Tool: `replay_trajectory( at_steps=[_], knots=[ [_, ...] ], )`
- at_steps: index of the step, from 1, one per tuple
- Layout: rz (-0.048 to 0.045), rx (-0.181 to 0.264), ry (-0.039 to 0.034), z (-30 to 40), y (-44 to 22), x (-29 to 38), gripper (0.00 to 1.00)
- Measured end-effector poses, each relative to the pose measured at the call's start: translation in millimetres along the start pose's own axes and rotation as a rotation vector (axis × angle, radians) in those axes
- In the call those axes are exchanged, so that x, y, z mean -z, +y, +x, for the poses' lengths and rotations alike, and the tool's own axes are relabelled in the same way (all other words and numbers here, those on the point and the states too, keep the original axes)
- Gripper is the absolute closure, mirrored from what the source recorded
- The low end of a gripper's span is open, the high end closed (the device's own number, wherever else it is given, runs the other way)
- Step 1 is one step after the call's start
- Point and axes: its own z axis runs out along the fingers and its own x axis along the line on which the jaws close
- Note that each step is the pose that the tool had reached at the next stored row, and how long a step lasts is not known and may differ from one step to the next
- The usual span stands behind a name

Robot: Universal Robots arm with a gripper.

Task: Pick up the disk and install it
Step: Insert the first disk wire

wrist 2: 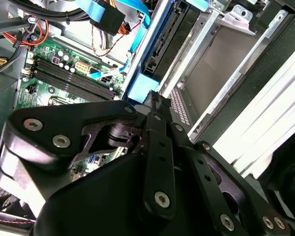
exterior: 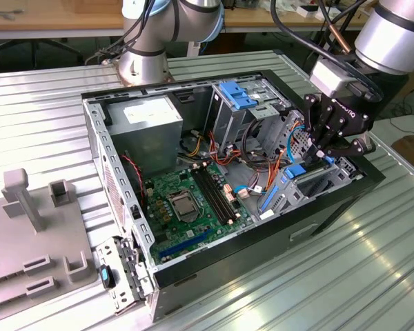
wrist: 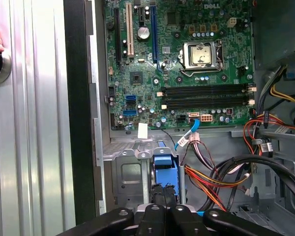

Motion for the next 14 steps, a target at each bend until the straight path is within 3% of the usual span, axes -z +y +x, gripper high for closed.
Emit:
replay_trajectory(
  at_steps=[9,14],
  knots=[
    [0.0001,0.000,-0.0002,-0.1,-1.1,-0.2,0.89],
    [0.0000,0.000,0.0000,-0.7,-15.4,-1.0,0.89]
  ],
)
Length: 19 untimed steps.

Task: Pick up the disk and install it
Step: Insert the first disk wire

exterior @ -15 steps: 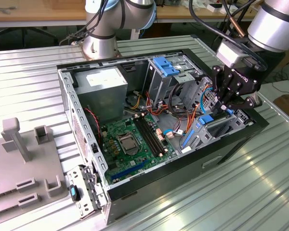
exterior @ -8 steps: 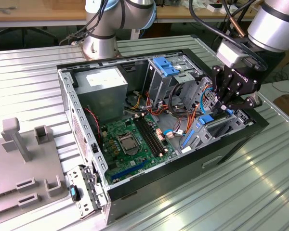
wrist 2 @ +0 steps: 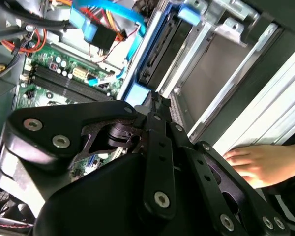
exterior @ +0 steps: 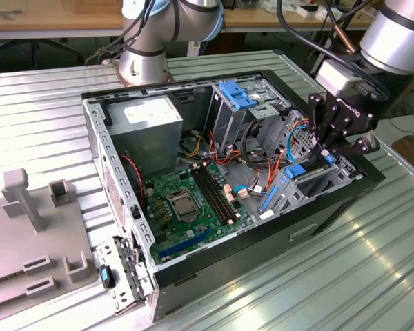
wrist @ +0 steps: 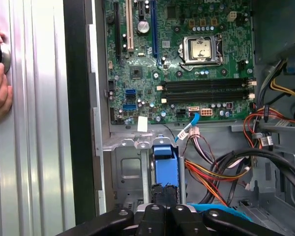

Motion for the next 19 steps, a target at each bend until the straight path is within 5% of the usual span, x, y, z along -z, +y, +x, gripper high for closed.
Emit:
replay_trajectory(
  at_steps=[10,19],
  knots=[
    [0.0000,0.000,0.0000,-1.9,-31.1,-1.7,0.89],
    [-0.0001,0.000,-0.0003,-3.6,-35.2,1.7,0.89]
  ],
)
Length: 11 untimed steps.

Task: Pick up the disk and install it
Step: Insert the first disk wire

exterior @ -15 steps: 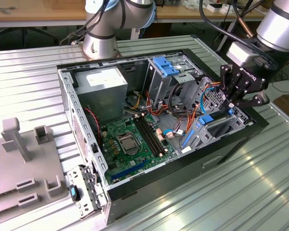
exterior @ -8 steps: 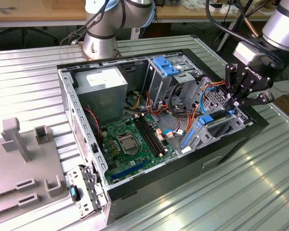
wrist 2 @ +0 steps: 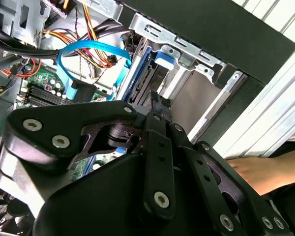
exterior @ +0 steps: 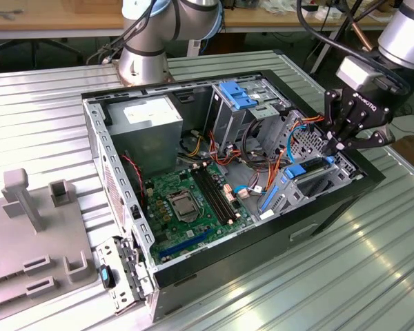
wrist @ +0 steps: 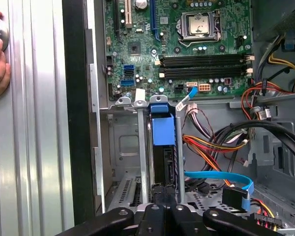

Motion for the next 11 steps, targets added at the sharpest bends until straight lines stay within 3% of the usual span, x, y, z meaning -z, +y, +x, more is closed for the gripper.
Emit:
replay_trajectory(
  at_steps=[6,11],
  knots=[
    [0.0000,-0.002,0.0000,-2.4,-10.7,0.4,0.89],
    [-0.0012,-0.039,-0.0002,-4.6,-13.6,0.6,0.89]
  ],
)
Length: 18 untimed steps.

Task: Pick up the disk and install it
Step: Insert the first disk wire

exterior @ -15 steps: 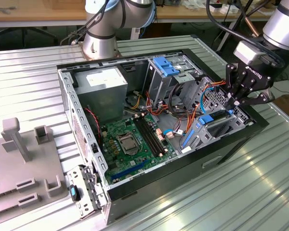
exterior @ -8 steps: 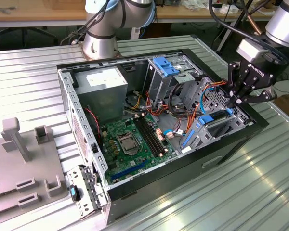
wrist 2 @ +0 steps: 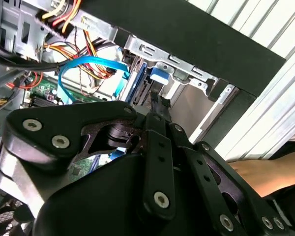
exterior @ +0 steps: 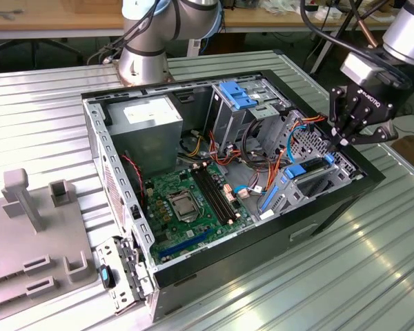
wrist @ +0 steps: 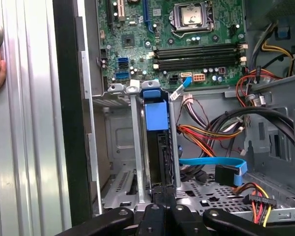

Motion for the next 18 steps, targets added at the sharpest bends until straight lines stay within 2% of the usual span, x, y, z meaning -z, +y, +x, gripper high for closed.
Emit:
replay_trajectory(
  at_steps=[3,7,10,11,18],
  knots=[
    [-0.0006,-0.020,-0.0001,-2.2,-2.5,0.1,0.89],
    [-0.0006,-0.027,0.0024,-9.4,-3.5,0.3,0.89],
    [-0.0005,-0.027,0.0037,-19.7,-3.0,0.7,0.89],
    [-0.0007,-0.026,0.0037,-26.9,-3.5,0.9,0.89],
    [-0.0007,-0.024,0.0041,-46.6,-6.3,1.6,0.89]
  ],
)
